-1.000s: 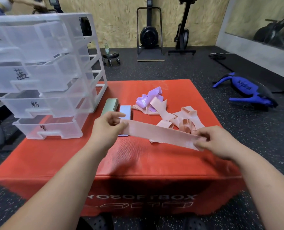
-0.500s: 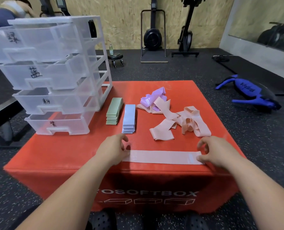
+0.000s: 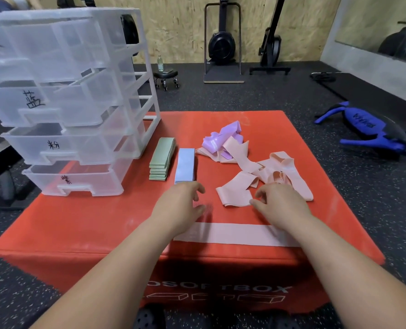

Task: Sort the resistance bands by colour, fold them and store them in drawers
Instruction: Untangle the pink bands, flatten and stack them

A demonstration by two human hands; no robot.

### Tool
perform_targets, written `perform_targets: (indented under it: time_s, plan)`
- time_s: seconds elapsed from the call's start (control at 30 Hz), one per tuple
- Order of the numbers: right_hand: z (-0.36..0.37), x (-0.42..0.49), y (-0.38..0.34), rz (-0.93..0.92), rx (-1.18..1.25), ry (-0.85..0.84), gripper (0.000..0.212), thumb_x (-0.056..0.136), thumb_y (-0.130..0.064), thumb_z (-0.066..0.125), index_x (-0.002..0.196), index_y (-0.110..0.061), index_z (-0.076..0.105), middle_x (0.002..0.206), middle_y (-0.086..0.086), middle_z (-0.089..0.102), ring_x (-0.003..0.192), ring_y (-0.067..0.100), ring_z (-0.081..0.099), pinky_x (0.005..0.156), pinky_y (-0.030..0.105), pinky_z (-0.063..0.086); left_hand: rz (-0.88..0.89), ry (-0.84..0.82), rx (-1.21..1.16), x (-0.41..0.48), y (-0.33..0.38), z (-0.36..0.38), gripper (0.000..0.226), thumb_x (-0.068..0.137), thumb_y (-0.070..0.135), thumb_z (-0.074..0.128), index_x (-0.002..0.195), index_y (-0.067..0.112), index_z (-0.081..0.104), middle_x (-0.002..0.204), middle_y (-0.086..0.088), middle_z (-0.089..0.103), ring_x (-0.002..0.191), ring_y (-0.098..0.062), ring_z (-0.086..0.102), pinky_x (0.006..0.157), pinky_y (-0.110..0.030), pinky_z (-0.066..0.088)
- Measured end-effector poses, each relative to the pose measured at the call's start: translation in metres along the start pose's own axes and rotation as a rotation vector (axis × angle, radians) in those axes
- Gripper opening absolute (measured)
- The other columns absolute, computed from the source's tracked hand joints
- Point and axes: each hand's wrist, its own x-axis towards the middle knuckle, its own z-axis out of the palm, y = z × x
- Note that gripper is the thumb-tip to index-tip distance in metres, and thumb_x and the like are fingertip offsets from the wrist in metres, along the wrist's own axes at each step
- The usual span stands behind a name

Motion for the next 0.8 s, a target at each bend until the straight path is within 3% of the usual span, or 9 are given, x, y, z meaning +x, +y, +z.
perform_targets:
  time_s: [0.1,0.17,0.3,0.43,0.57,0.7,0.8]
  plan:
    - [0.013,0.010,-0.010,0.074,-0.140,0.031,0.030,0.091,-0.058,0.064,0.093,-0.030,0.075,0.095,-0.004,0.066,0.090,0.020,0.063,0.066,0.033,0.050,0.023,0.004,0.006,0.009,0.004,0.005,0.036,0.090,0.035,0.075,0.124,0.034,0.065,0.105,0.014,0.063,0.089,-0.013,0.059,0.082,-0.036,0.054]
    - [0.018,0.014,-0.011,0.099,-0.098,0.034,0.024,0.087,-0.053,0.071,0.089,-0.030,0.073,0.094,-0.005,0.067,0.091,0.020,0.064,0.065,0.033,0.051,0.043,0.009,-0.009,0.014,0.005,0.008,0.035,0.091,0.037,0.074,0.125,0.034,0.064,0.105,0.015,0.062,0.090,-0.012,0.059,0.083,-0.037,0.055]
    - [0.008,0.025,-0.008,0.078,0.258,0.024,0.009,0.083,-0.031,0.077,0.076,-0.029,0.070,0.080,-0.015,0.070,0.090,0.011,0.065,0.065,0.028,0.046,0.094,0.044,-0.068,0.023,0.008,0.011,0.036,0.092,0.035,0.073,0.126,0.035,0.063,0.107,0.016,0.060,0.089,-0.010,0.060,0.083,-0.040,0.056]
    - [-0.024,0.030,-0.012,-0.041,0.768,0.069,0.014,0.084,-0.018,0.085,0.086,-0.025,0.073,0.082,-0.006,0.075,0.081,0.015,0.073,0.077,0.034,0.056,0.173,0.143,-0.282,0.029,0.021,0.006,0.033,0.096,0.032,0.073,0.128,0.031,0.066,0.113,0.015,0.063,0.090,-0.006,0.063,0.080,-0.026,0.050]
    - [-0.052,0.022,-0.023,-0.076,1.118,0.121,0.017,0.085,-0.005,0.083,0.096,-0.012,0.073,0.083,0.003,0.075,0.075,0.021,0.070,0.073,0.038,0.056,0.101,0.165,-0.569,0.032,0.042,-0.005,0.018,0.098,0.027,0.074,0.116,0.027,0.074,0.092,0.016,0.072,0.085,-0.005,0.066,0.075,-0.015,0.048]
    - [-0.060,0.009,-0.035,-0.188,1.101,0.076,0.021,0.083,-0.003,0.084,0.099,-0.014,0.074,0.092,0.001,0.078,0.085,0.013,0.074,0.076,0.029,0.055,0.022,0.018,-0.923,0.030,0.060,-0.010,0.022,0.108,0.032,0.060,0.118,0.020,0.075,0.106,0.005,0.079,0.100,-0.015,0.075,0.088,-0.034,0.060]
    - [-0.056,-0.002,-0.041,-0.303,0.923,-0.059,0.026,0.085,-0.008,0.083,0.106,-0.023,0.077,0.105,-0.009,0.079,0.105,0.008,0.073,0.092,0.031,0.056,-0.048,-0.022,-1.021,0.027,0.063,-0.013,0.031,0.107,0.039,0.060,0.112,0.013,0.077,0.103,-0.005,0.080,0.103,-0.019,0.077,0.087,-0.033,0.062]
